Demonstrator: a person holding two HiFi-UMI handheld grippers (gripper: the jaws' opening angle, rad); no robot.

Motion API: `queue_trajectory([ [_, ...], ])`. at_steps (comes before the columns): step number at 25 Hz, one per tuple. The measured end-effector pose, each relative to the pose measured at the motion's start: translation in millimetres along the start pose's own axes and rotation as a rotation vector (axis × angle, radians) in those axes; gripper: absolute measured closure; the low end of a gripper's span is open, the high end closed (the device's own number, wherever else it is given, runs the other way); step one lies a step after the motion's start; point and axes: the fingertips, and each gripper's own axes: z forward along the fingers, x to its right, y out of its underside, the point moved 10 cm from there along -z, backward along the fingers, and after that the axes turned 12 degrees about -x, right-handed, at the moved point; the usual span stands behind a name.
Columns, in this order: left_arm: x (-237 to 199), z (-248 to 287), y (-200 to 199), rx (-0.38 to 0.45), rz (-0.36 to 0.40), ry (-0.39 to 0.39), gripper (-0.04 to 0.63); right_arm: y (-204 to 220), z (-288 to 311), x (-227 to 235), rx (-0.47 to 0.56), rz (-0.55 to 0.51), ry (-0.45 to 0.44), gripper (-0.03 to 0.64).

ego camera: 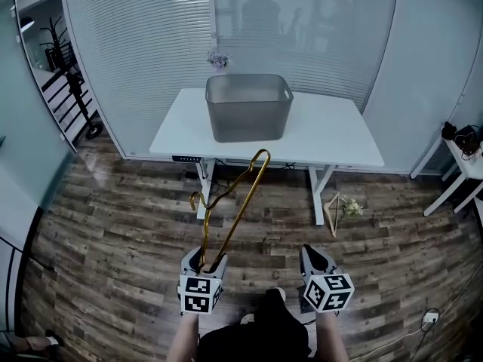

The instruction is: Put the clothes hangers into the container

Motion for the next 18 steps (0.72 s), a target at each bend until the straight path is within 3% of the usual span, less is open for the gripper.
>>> queue_trajectory([
  [8,-14,2,4,-0.014,-0.022,-0.033,0.331,-3,15,1,-0.009,-0.01,-0.019,0.589],
  [18,-18,42,-25,-0.011,-0.015,-0.042,0.331,-32,50,25,0.001,-0.013,-0.032,0.589],
])
